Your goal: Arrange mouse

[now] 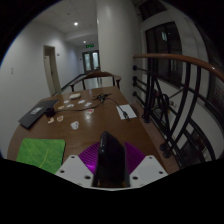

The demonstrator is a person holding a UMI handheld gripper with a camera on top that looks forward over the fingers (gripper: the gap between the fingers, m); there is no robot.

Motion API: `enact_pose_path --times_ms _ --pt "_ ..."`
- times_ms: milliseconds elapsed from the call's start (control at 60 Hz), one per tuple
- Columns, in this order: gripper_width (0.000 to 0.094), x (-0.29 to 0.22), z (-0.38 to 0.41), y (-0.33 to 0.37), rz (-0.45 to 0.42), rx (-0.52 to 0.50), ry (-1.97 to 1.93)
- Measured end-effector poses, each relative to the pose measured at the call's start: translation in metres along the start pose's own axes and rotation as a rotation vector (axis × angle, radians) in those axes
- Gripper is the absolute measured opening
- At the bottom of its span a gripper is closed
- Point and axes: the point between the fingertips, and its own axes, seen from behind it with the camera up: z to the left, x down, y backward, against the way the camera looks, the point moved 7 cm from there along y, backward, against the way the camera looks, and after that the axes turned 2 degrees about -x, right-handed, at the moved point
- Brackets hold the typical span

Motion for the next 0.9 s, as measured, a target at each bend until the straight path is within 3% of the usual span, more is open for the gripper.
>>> enact_pose_path --times_ms 167,233,317,533,617,700,900 --pt "0.0227 -0.002 0.001 0.004 -0.059 0.011 0.073" --pt "0.0213 -0.004 0.001 0.016 -0.063 0.032 0.059" --pt "0.0212 -0.025 0.019 0.050 -0.150 0.031 0.122" --pt "0.0213 -0.076 0.162 0.132 -0.311 -0.073 0.202" --pt "0.0213 -0.059 0.213 0.117 -0.286 -0.106 0.191" --pt "0.0213 -0.017 0.247 0.086 -0.190 -0.133 0.170" --pt "0.0217 0.043 0.259 0.048 -0.054 -0.092 0.172"
